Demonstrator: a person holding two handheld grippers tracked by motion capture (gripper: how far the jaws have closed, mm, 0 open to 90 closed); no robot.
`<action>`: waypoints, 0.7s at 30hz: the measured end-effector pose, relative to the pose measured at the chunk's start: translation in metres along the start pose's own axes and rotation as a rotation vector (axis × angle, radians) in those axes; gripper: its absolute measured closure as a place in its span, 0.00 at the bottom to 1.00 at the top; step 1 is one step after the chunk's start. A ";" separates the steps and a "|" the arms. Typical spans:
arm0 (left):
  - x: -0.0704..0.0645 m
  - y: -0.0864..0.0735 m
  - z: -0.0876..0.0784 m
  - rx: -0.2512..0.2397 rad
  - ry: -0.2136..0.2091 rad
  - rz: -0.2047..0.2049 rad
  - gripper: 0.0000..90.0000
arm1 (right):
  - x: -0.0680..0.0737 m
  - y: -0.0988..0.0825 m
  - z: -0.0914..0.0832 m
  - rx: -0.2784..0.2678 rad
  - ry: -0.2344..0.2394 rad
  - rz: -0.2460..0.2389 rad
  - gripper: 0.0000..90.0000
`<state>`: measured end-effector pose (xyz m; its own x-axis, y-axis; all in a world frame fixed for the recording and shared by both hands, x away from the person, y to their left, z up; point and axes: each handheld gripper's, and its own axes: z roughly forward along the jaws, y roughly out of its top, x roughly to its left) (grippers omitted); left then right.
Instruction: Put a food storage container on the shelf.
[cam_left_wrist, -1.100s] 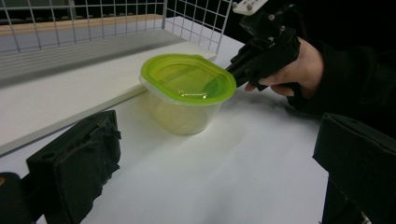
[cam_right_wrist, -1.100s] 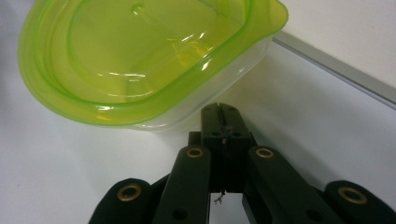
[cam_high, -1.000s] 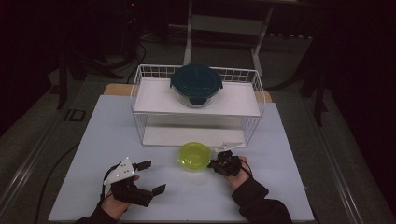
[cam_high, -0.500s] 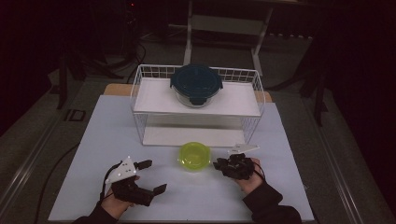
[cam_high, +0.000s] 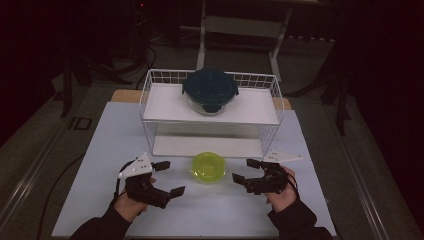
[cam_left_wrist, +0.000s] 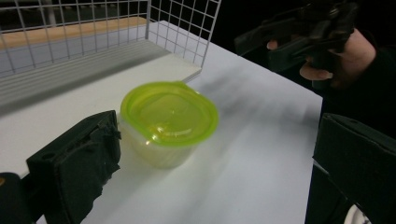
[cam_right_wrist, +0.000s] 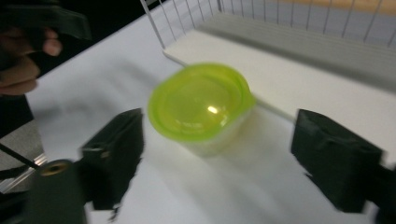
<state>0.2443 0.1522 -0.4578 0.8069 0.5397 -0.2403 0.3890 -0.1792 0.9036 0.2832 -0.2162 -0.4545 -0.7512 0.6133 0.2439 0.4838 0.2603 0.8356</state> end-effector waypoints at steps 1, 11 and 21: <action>0.002 0.004 0.003 0.005 -0.012 -0.011 0.00 | 0.000 0.003 -0.001 -0.010 -0.003 0.004 0.19; 0.027 0.023 0.029 0.062 -0.013 -0.140 0.00 | -0.017 0.021 0.007 -0.043 0.014 0.089 0.18; 0.053 0.017 0.055 0.139 -0.019 -0.311 0.01 | -0.033 0.019 0.035 0.078 0.033 0.287 0.23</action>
<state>0.3181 0.1328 -0.4751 0.6475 0.5712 -0.5044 0.6736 -0.1195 0.7294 0.3330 -0.2054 -0.4640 -0.5924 0.6459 0.4816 0.7105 0.1371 0.6902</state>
